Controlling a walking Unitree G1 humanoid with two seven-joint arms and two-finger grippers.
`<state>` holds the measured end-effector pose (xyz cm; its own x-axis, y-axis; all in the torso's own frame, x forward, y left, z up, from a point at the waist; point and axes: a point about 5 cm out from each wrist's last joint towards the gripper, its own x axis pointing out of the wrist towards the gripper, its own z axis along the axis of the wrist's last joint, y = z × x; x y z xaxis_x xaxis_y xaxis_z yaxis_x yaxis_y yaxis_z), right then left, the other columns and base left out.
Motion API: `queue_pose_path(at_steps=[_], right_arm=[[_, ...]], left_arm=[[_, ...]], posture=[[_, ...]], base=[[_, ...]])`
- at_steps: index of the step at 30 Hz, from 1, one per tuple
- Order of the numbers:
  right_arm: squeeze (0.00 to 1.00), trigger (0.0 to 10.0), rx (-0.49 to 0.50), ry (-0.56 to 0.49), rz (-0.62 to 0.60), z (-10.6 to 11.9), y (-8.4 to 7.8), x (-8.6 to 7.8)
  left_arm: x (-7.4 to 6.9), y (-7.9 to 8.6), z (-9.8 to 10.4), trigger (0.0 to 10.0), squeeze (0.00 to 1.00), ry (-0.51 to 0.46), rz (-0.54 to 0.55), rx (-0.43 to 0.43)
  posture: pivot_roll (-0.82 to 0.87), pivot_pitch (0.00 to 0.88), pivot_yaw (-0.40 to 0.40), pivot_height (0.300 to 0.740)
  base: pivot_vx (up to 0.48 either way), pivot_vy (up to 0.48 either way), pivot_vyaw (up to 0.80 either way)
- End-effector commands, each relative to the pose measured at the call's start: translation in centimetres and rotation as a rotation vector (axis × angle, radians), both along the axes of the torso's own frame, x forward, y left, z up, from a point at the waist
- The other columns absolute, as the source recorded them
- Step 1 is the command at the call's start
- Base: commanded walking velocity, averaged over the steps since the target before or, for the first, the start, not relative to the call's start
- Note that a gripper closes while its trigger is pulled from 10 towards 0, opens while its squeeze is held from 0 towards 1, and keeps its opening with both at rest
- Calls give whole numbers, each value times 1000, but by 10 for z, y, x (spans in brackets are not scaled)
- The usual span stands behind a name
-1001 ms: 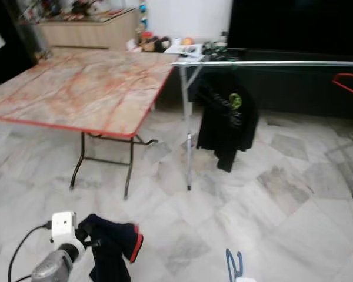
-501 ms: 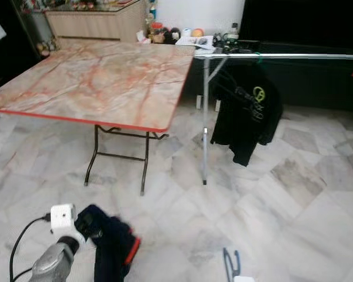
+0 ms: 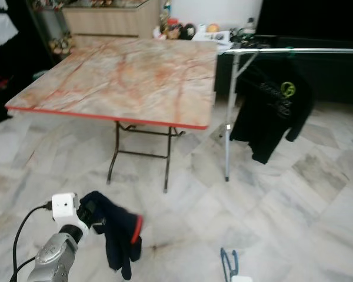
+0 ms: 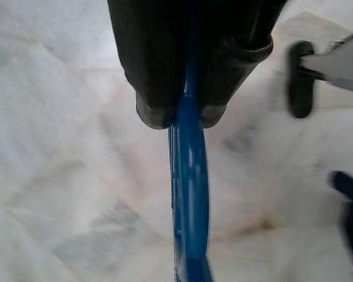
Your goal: Hang hanger
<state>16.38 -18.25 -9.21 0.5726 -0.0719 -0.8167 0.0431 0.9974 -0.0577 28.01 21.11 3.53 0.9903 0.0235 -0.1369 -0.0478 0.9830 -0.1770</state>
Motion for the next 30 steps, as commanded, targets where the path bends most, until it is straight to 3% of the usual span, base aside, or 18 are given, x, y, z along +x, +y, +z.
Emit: queue_pose_path(at_steps=[1, 11, 30], right_arm=[[0, 10000, 4, 15, -17, -2, -2, -4], [0, 10000, 3, 21, -17, -2, -3, -5], [0, 10000, 0, 30, -65, -3, -7, -8]], left_arm=[[3, -4, 8, 10000, 0, -28, -4, -3], [3, -8, 14, 10000, 0, -45, -35, -3], [0, -8, 13, 10000, 0, -30, -56, -16]], posture=[[41, 97, 34, 740], [41, 96, 30, 740], [37, 67, 35, 740]], base=[[0, 0, 0], [0, 0, 0], [374, 0, 0]])
